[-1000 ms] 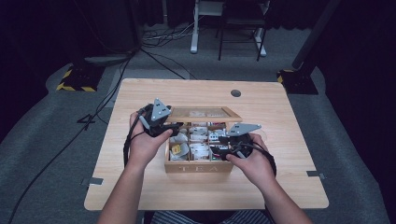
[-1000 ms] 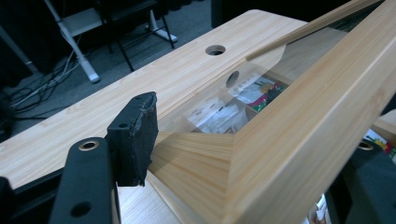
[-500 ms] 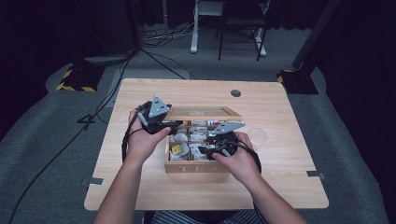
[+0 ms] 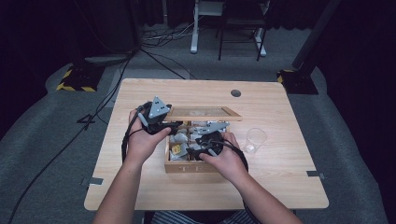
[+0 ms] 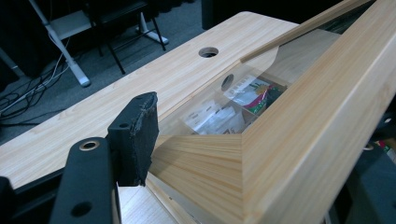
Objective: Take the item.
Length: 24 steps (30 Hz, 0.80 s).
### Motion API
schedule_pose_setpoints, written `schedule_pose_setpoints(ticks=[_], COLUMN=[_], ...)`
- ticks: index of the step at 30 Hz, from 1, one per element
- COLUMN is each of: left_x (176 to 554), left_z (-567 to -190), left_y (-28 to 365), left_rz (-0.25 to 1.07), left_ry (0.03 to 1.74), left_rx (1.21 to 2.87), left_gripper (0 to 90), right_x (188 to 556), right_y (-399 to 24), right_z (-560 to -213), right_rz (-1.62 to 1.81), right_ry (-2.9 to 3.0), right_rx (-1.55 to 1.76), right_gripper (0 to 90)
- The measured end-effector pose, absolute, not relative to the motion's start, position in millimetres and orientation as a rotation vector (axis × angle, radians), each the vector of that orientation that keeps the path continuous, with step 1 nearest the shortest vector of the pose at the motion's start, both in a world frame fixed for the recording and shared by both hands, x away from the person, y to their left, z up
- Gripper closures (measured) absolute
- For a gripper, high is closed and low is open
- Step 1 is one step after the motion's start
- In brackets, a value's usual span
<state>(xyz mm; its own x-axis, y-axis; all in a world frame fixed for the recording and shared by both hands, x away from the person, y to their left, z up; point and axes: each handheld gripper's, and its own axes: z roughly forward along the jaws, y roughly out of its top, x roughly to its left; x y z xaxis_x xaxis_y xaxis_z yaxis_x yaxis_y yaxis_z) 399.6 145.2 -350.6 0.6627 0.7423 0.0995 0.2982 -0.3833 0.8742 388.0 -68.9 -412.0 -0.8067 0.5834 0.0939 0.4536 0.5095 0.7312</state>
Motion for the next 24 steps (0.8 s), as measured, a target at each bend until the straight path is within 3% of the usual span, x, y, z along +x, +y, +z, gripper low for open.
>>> schedule_pose_setpoints(ticks=[24], left_x=[399.2], left_z=[-350.0], left_y=[144.5], left_rz=[0.625], left_ry=[0.803], left_rx=[1.970], left_gripper=[35.9], right_x=[392.9], right_y=[-45.4], right_z=[-426.2], right_rz=[1.205], right_ry=[2.603], right_rx=[0.835], right_gripper=[42.0])
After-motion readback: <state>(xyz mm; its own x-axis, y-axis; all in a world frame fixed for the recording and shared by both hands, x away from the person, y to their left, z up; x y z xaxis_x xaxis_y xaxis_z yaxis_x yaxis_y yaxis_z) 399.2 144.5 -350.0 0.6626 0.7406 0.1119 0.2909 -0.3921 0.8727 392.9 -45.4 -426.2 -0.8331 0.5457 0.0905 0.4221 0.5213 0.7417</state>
